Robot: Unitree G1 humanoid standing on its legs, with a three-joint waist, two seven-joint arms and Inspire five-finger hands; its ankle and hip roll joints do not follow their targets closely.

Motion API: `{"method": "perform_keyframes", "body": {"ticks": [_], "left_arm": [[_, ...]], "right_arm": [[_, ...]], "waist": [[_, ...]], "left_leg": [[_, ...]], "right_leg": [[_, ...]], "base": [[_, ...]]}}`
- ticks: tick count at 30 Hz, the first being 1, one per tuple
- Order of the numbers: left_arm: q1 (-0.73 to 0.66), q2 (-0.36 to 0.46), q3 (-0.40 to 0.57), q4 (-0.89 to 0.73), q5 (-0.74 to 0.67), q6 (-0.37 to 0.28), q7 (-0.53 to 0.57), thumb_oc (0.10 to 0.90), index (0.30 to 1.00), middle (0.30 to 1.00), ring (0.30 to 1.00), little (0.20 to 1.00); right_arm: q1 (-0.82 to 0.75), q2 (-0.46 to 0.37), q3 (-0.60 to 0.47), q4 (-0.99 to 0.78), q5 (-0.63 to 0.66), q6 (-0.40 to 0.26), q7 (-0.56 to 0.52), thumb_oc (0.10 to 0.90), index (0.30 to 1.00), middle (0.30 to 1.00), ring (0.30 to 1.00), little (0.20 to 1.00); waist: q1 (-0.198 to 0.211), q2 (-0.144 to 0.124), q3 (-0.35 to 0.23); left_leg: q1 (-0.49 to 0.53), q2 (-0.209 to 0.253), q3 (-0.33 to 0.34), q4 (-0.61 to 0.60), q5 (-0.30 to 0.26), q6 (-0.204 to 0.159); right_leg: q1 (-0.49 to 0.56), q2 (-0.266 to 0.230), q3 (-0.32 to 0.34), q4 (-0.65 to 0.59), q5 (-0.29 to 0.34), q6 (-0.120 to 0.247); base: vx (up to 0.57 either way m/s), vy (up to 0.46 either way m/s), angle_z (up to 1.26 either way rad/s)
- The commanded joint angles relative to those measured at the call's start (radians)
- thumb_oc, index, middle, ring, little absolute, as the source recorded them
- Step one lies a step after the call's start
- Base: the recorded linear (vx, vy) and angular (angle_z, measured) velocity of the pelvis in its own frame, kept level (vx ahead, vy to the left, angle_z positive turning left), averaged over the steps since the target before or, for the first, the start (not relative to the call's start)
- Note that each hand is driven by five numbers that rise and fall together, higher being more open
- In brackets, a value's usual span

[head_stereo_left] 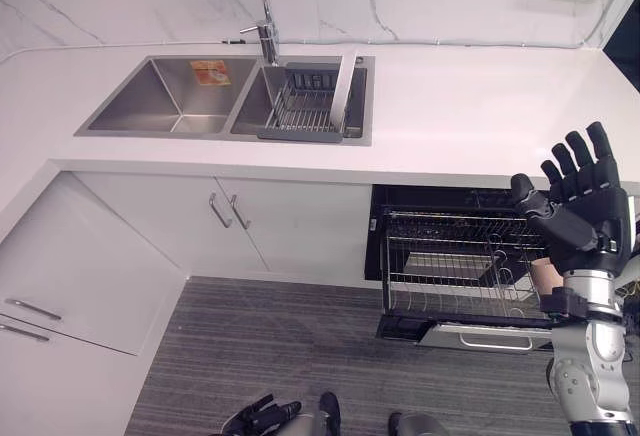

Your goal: Place the dishes in the dishwasher.

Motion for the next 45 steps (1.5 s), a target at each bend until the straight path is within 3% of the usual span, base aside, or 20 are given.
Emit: {"method": "perform_keyframes", "body": {"ticks": [1, 4, 5, 6, 7, 9, 10, 11, 15, 19, 24, 26, 28, 31, 32, 34, 36, 39, 41, 45], "left_arm": [[0.109, 0.046, -0.027, -0.004, 0.063, 0.048, 0.053, 0.8, 0.9, 0.9, 0.9, 0.9], [0.096, 0.05, -0.013, -0.035, 0.032, 0.015, 0.115, 0.8, 0.9, 0.9, 0.9, 0.9], [0.095, 0.042, -0.013, -0.045, 0.025, -0.016, 0.13, 0.8, 0.9, 0.9, 0.9, 0.9], [0.096, 0.04, -0.013, -0.046, 0.029, -0.021, 0.134, 0.8, 0.9, 0.9, 0.9, 0.9], [0.102, 0.034, -0.019, -0.047, 0.044, -0.06, 0.155, 0.8, 0.9, 0.9, 0.9, 0.9], [0.117, 0.026, -0.003, -0.058, 0.032, -0.117, 0.184, 0.8, 0.9, 0.9, 0.9, 0.9], [0.117, 0.027, 0.01, -0.065, 0.033, -0.135, 0.189, 0.8, 0.9, 0.9, 0.9, 0.9], [0.117, 0.026, 0.01, -0.065, 0.034, -0.137, 0.189, 0.8, 0.9, 0.9, 0.9, 0.9], [0.108, 0.025, 0.007, -0.044, 0.064, -0.158, 0.185, 0.8, 0.9, 0.9, 0.9, 0.9], [0.091, 0.026, -0.01, -0.03, 0.101, -0.141, 0.174, 0.8, 0.9, 0.9, 0.9, 0.9], [0.088, 0.054, -0.031, -0.012, 0.112, -0.13, 0.196, 0.8, 0.9, 0.9, 0.9, 0.9], [0.089, 0.059, -0.029, -0.005, 0.116, -0.128, 0.197, 0.8, 0.9, 0.9, 0.9, 0.9], [0.1, 0.062, -0.018, 0.004, 0.077, -0.127, 0.206, 0.8, 0.9, 0.9, 0.9, 0.9], [0.099, 0.065, -0.011, 0.002, 0.055, -0.12, 0.211, 0.8, 0.9, 0.9, 0.9, 0.9], [0.099, 0.063, -0.011, -0.003, 0.067, -0.113, 0.208, 0.8, 0.9, 0.9, 0.9, 0.9], [0.109, 0.051, -0.012, -0.018, 0.093, -0.103, 0.213, 0.8, 0.9, 0.9, 0.9, 0.9], [0.117, 0.042, -0.021, -0.026, 0.087, -0.091, 0.224, 0.8, 0.9, 0.9, 0.9, 0.9], [0.117, 0.039, -0.018, -0.024, 0.091, -0.093, 0.221, 0.8, 0.9, 0.9, 0.9, 0.9], [0.118, 0.036, -0.017, -0.028, 0.094, -0.09, 0.215, 0.8, 0.9, 0.9, 0.9, 0.9], [0.118, 0.03, -0.022, -0.026, 0.092, -0.098, 0.229, 0.8, 0.9, 0.9, 0.9, 0.9]], "right_arm": [[-0.109, -0.053, -0.027, -0.13, -0.015, -0.104, 0.031, 0.8, 0.9, 0.9, 0.9, 0.9], [-0.11, -0.079, -0.025, -0.126, -0.02, -0.114, 0.023, 0.8, 0.9, 0.9, 0.9, 0.9], [-0.115, -0.099, -0.024, -0.108, -0.022, -0.128, 0.001, 0.8, 0.9, 0.9, 0.9, 0.9], [-0.115, -0.101, -0.024, -0.107, -0.022, -0.129, -0.003, 0.8, 0.9, 0.9, 0.9, 0.9], [-0.117, -0.104, -0.025, -0.096, -0.019, -0.142, -0.003, 0.8, 0.9, 0.9, 0.9, 0.9], [-0.131, -0.097, -0.028, -0.083, -0.04, -0.14, 0.014, 0.8, 0.9, 0.9, 0.9, 0.9], [-0.136, -0.096, -0.028, -0.085, -0.05, -0.122, 0.018, 0.8, 0.9, 0.9, 0.9, 0.9], [-0.137, -0.097, -0.027, -0.084, -0.051, -0.121, 0.018, 0.8, 0.9, 0.9, 0.9, 0.9], [-0.157, -0.108, -0.015, -0.085, -0.037, -0.099, 0.007, 0.8, 0.9, 0.9, 0.9, 0.9], [-0.126, -0.092, -0.038, -0.104, -0.058, -0.105, -0.018, 0.8, 0.9, 0.9, 0.9, 0.9], [-0.09, -0.05, -0.04, -0.122, -0.05, -0.128, -0.008, 0.8, 0.9, 0.9, 0.9, 0.9], [-0.092, -0.045, -0.036, -0.129, -0.054, -0.121, 0.003, 0.8, 0.9, 0.9, 0.9, 0.9], [-0.117, -0.043, -0.005, -0.132, -0.023, -0.097, 0.043, 0.8, 0.9, 0.9, 0.9, 0.9], [-0.13, -0.041, 0.011, -0.125, -0.011, -0.09, 0.05, 0.8, 0.9, 0.9, 0.9, 0.9], [-0.134, -0.044, 0.02, -0.123, -0.009, -0.09, 0.037, 0.8, 0.9, 0.9, 0.9, 0.9], [-0.13, -0.045, 0.02, -0.118, -0.005, -0.092, 0.051, 0.8, 0.9, 0.9, 0.9, 0.9], [-0.143, -0.055, 0.04, -0.113, 0.003, -0.089, 0.074, 0.8, 0.9, 0.9, 0.9, 0.9], [-0.15, -0.068, 0.055, -0.12, 0.006, -0.076, 0.071, 0.8, 0.9, 0.9, 0.9, 0.9], [-0.157, -0.07, 0.055, -0.111, 0.011, -0.071, 0.085, 0.8, 0.9, 0.9, 0.9, 0.9], [-0.172, -0.077, 0.064, -0.101, 0.001, -0.05, 0.12, 0.8, 0.9, 0.9, 0.9, 0.9]], "waist": [[0.026, -0.029, 0.018], [0.015, -0.053, 0.027], [0.028, -0.085, 0.039], [0.028, -0.089, 0.044], [0.037, -0.094, 0.061], [0.05, -0.088, 0.06], [0.051, -0.068, 0.057], [0.052, -0.063, 0.057], [0.064, -0.026, 0.049], [0.044, -0.006, 0.038], [0.027, 0.002, 0.024], [0.031, 0.001, 0.022], [0.057, -0.009, 0.02], [0.063, -0.008, 0.018], [0.058, -0.014, 0.018], [0.061, -0.028, 0.016], [0.078, -0.048, 0.016], [0.068, -0.057, 0.014], [0.073, -0.063, 0.006], [0.072, -0.082, 0.004]], "left_leg": [[0.072, -0.008, 0.021, 0.022, -0.113, -0.003], [0.114, -0.045, 0.041, 0.022, -0.099, -0.017], [0.142, -0.064, 0.069, 0.032, -0.023, -0.055], [0.14, -0.064, 0.067, 0.043, -0.01, -0.062], [0.09, -0.052, 0.044, 0.13, 0.049, -0.094], [0.059, -0.018, 0.005, 0.091, 0.068, -0.104], [0.05, 0.041, -0.032, 0.022, 0.077, -0.12], [0.045, 0.049, -0.04, 0.022, 0.073, -0.123], [-0.043, 0.135, -0.203, 0.022, 0.079, -0.174], [-0.036, 0.143, -0.167, 0.022, 0.034, -0.167], [0.012, 0.067, -0.158, 0.022, -0.025, -0.101], [0.018, 0.061, -0.137, 0.022, -0.033, -0.092], [0.036, 0.057, -0.073, 0.022, -0.059, -0.074], [0.039, 0.062, -0.055, 0.022, -0.068, -0.063], [0.036, 0.049, -0.057, 0.022, -0.072, -0.051], [0.039, 0.029, -0.056, 0.022, -0.073, -0.049], [0.036, 0.016, -0.026, 0.022, -0.072, -0.055], [0.034, -0.003, -0.037, 0.022, -0.066, -0.055], [0.04, 0.004, -0.008, 0.022, -0.065, -0.065], [0.076, -0.008, 0.012, 0.022, -0.064, -0.078]], "right_leg": [[-0.028, -0.024, -0.147, 0.017, 0.123, 0.067], [-0.04, -0.02, -0.137, -0.01, 0.05, 0.023], [-0.015, -0.061, -0.143, -0.01, 0.015, 0.002], [-0.011, -0.064, -0.139, -0.01, 0.012, -0.001], [0.007, -0.069, -0.123, -0.01, 0.003, -0.014], [0.018, -0.076, -0.093, -0.01, -0.007, -0.006], [0.028, -0.068, -0.064, -0.01, -0.02, 0.007], [0.03, -0.065, -0.062, -0.01, -0.022, 0.007], [0.059, -0.067, 0.019, -0.01, -0.056, 0.031], [0.09, -0.114, 0.011, -0.01, -0.063, 0.056], [0.059, -0.179, 0.025, -0.01, 0.025, 0.096], [0.056, -0.186, 0.006, -0.01, 0.041, 0.098], [0.03, -0.208, -0.079, -0.01, 0.092, 0.106], [0.027, -0.182, -0.087, -0.01, 0.099, 0.107], [0.019, -0.115, -0.072, -0.01, 0.073, 0.09], [0.009, -0.074, -0.083, -0.01, 0.04, 0.066], [-0.007, -0.068, -0.125, -0.01, 0.004, 0.045], [-0.026, -0.05, -0.076, -0.01, -0.009, 0.029], [-0.027, -0.068, -0.111, -0.01, -0.013, 0.029], [-0.022, -0.077, -0.11, -0.01, -0.02, 0.011]], "base": [[-0.08, -0.06, -1.08], [-0.06, -0.084, -0.23], [-0.01, -0.014, 0.24], [-0.01, 0.035, 0.32], [0.01, 0.11, 0.1], [0.13, 0.391, 0.09], [0.18, 0.46, 0.01], [0.2, 0.46, -0.13], [0.24, 0.408, -0.57], [0.25, 0.349, -0.28], [0.17, 0.24, -0.08], [0.07, 0.165, -0.35], [0.03, 0.178, -0.78], [0.01, 0.036, -1.17], [0.07, -0.011, -0.58], [0.07, -0.012, -0.21], [0.03, -0.034, -0.12], [0.07, -0.092, -0.38], [0.05, -0.133, -0.2], [0.08, -0.14, 0.11]]}}
